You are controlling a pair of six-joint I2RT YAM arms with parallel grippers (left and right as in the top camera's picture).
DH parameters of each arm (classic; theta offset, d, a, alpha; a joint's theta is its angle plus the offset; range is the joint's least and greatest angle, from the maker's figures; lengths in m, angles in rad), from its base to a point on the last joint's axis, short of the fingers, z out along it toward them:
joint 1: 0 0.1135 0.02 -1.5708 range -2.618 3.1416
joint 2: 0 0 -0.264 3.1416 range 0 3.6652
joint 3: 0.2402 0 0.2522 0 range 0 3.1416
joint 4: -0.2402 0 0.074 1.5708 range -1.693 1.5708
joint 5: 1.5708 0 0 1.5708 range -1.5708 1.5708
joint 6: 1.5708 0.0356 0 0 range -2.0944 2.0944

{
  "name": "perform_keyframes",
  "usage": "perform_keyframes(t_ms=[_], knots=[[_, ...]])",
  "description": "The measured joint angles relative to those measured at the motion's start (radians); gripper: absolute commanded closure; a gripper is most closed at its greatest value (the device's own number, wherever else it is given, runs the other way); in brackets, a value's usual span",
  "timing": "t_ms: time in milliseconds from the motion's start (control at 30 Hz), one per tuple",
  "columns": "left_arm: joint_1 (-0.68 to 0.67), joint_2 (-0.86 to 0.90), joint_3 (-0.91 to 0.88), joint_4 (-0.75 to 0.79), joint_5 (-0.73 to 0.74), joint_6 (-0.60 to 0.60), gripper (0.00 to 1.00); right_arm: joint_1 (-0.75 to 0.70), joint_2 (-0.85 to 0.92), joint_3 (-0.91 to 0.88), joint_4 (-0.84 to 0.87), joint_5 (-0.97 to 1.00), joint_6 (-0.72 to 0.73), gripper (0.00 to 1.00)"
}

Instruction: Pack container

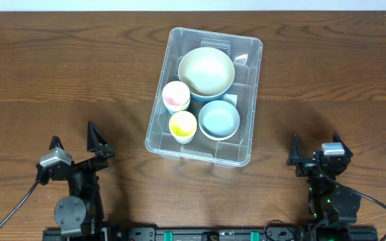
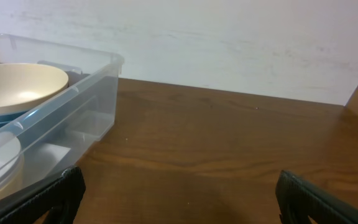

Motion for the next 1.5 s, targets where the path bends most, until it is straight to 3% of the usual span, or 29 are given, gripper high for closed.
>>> perform_keyframes(t_ms=[433, 833, 1133, 1500], knots=[[-0.071, -0.047, -0.146, 0.089, 0.0, 0.0, 0.02, 0.0, 0.0, 0.0, 0.0, 0.0, 0.0, 0.01], [-0.088, -0.049, -0.151, -0.093, 0.007, 0.01, 0.02, 0.0, 0.0, 0.0, 0.0, 0.0, 0.0, 0.01], [-0.088, -0.049, -0.149, -0.099, 0.008, 0.108, 0.02, 0.0, 0.0, 0.0, 0.0, 0.0, 0.0, 0.01], [-0.088, -0.049, -0.149, -0.099, 0.008, 0.117, 0.02, 0.0, 0.0, 0.0, 0.0, 0.0, 0.0, 0.01]])
